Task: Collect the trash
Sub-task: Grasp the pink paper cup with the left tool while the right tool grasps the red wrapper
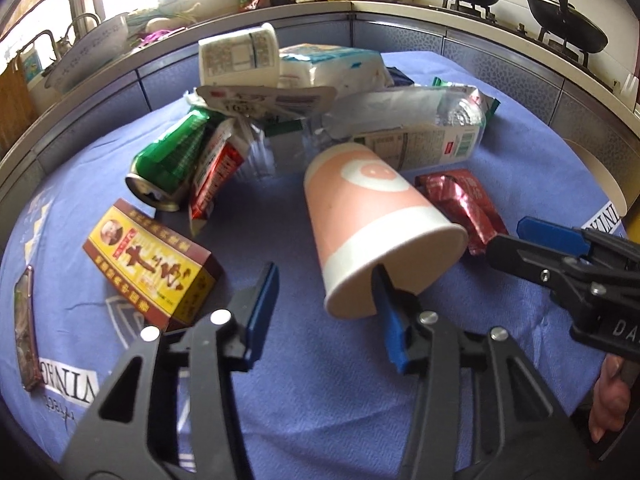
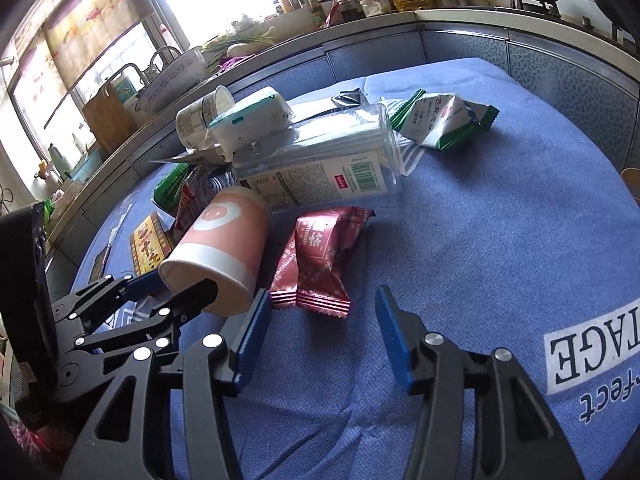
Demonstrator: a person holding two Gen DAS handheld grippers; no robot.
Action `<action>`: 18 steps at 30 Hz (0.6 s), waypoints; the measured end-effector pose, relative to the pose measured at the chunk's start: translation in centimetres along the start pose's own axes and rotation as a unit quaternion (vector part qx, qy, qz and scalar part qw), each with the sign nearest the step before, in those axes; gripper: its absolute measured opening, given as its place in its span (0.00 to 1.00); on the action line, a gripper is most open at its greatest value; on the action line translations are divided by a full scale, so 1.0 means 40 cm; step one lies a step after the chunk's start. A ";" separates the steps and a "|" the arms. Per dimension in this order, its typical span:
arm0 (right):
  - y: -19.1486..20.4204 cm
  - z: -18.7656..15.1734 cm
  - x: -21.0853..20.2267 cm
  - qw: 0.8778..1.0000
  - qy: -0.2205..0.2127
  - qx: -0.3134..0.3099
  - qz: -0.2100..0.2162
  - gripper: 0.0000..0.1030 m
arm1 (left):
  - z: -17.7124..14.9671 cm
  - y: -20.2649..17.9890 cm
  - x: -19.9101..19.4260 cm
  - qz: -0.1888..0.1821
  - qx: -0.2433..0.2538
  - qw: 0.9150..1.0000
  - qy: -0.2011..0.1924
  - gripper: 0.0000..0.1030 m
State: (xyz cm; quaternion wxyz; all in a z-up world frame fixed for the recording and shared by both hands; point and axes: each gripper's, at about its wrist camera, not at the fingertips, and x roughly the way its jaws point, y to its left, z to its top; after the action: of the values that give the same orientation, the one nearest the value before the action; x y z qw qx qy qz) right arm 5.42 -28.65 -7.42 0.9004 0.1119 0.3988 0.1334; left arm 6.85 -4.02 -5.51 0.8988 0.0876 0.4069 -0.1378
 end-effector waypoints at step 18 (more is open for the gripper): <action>-0.029 0.002 -0.010 0.999 0.009 0.006 0.041 0.13 | 0.024 0.006 -0.075 -0.044 -0.008 0.999 -0.011 0.03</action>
State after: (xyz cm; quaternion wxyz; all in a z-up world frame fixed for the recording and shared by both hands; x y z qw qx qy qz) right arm 5.41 -29.87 -7.45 0.8899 0.1319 0.4027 0.1691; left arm 5.71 -3.53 -2.62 0.8971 0.0606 0.4012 -0.1747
